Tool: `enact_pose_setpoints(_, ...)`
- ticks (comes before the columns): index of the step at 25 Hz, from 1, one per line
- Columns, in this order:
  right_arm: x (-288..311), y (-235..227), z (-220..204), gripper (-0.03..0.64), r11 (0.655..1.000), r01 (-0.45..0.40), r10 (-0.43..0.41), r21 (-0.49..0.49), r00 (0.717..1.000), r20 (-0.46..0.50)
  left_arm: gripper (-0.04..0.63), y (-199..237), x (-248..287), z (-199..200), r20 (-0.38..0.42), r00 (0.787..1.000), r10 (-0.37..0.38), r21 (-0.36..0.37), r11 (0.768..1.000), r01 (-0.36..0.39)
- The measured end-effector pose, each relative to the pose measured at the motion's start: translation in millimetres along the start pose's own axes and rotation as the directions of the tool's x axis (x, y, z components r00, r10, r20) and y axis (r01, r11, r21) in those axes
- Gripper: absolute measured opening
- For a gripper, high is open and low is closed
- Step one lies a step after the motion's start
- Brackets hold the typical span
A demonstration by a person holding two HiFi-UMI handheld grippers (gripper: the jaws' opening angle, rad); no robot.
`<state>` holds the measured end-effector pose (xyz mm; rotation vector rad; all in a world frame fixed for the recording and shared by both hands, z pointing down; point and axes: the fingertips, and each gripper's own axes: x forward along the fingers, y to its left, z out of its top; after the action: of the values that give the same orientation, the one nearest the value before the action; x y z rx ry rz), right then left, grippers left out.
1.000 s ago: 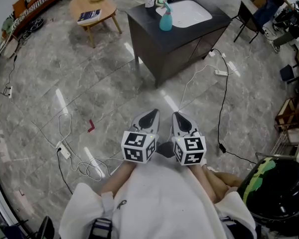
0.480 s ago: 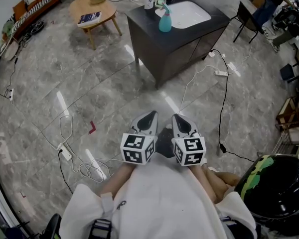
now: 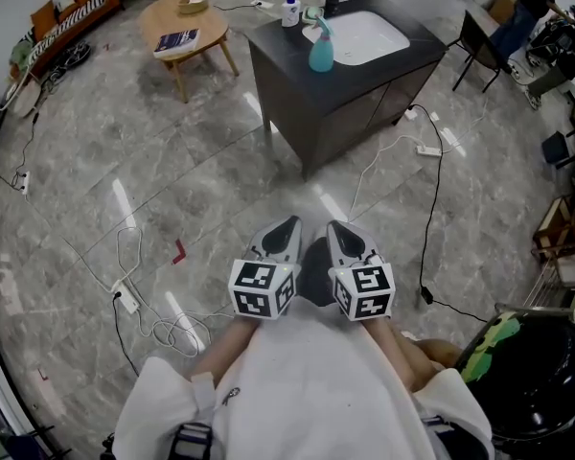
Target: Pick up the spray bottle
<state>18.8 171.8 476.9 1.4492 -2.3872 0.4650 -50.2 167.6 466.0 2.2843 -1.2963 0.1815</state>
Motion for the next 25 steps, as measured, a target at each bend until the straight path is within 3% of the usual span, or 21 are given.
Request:
enact_pose_setpoints(9, 11.9, -18.6, -6.1, 0.026, 1.0, 0.004, -0.003, 0.022, 1.0, -0.018, 0.029, -3.8, 21.2, -4.7, -0.026, 1.0, -0.005, 0.014, 1.0, 0.006)
enact_pose_setpoints(25, 65.9, -51.3, 16.0, 0.026, 0.998, -0.059, 0.058, -0.008, 0.997, -0.055, 0.029, 26.0, 70.4, 20.0, -0.023, 0.997, 0.068, -0.025, 0.997, -0.068)
